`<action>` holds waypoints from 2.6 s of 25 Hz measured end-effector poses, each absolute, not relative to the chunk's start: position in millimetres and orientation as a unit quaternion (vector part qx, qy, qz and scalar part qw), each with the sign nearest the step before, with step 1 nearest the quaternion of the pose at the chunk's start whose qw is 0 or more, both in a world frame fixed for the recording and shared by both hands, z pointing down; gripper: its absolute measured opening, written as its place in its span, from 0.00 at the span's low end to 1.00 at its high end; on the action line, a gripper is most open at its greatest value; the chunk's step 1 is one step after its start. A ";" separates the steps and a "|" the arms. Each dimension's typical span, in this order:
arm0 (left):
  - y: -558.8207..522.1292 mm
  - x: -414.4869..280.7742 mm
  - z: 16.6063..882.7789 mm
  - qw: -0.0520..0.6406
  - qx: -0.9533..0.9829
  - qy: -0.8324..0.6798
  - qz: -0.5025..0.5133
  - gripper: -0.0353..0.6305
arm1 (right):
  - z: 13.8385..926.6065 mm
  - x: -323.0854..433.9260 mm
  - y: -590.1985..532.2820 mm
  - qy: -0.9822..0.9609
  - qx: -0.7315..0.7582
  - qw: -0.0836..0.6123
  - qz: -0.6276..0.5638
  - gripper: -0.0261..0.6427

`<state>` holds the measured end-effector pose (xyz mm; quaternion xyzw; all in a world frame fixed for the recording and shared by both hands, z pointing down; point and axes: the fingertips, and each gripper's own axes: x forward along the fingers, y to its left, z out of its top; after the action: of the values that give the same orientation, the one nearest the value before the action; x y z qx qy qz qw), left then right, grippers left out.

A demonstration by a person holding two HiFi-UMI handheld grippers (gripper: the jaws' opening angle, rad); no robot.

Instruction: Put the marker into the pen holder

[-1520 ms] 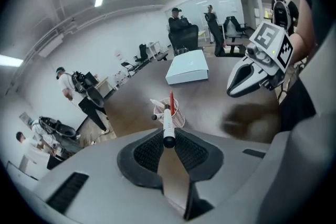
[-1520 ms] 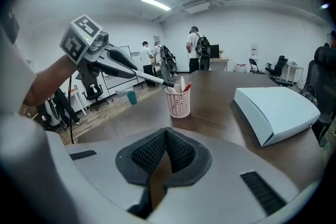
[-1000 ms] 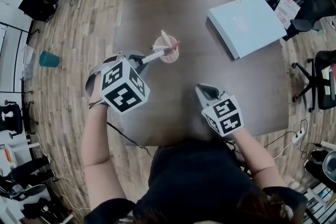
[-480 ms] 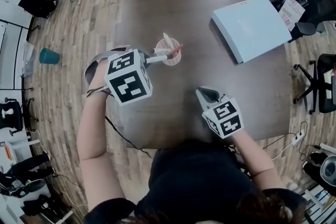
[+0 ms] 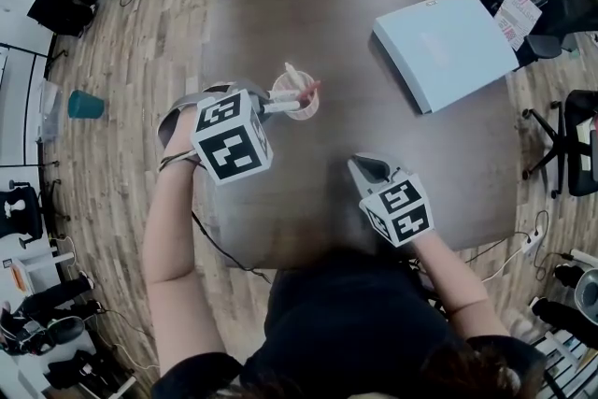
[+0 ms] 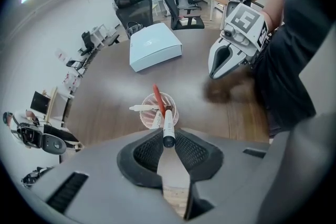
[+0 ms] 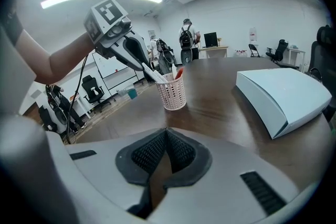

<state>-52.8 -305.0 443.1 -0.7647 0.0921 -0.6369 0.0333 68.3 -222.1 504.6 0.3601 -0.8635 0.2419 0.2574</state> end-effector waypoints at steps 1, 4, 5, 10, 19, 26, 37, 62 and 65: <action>-306.1 -52.3 443.6 0.031 -0.768 0.095 -0.633 0.18 | 505.6 68.9 -222.2 -0.863 0.361 0.257 0.243 0.06; -308.8 -51.1 443.2 0.029 -0.776 0.107 -0.622 0.18 | 507.2 68.4 -221.8 -0.862 0.361 0.257 0.245 0.06; -310.2 -50.4 442.4 0.032 -0.778 0.112 -0.618 0.18 | 507.1 68.3 -221.8 -0.862 0.361 0.257 0.245 0.06; -316.2 -44.9 437.7 0.030 -0.797 0.146 -0.585 0.20 | 505.6 70.9 -221.4 -0.862 0.361 0.256 0.245 0.06; -318.1 -46.9 415.0 0.005 -0.844 0.238 -0.481 0.19 | 497.8 72.3 -214.6 -0.863 0.368 0.255 0.233 0.06; -300.1 -52.4 403.7 -0.021 -0.862 0.310 -0.400 0.13 | 488.3 71.3 -212.2 -0.866 0.373 0.252 0.218 0.06; -263.4 -49.2 395.0 -0.060 -0.857 0.420 -0.294 0.10 | 468.1 79.1 -219.4 -0.866 0.396 0.237 0.194 0.06; -198.5 -88.8 441.8 -0.223 -0.793 0.536 -0.183 0.09 | 445.2 79.7 -216.9 -0.866 0.420 0.216 0.164 0.06; -195.0 -91.5 441.0 -0.225 -0.790 0.541 -0.180 0.09 | 442.9 79.8 -215.3 -0.865 0.424 0.216 0.160 0.06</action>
<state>-91.5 -195.0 441.0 -0.7901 0.5410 -0.1796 -0.2254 79.8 -215.3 442.9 0.4241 -0.8648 0.1603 0.2157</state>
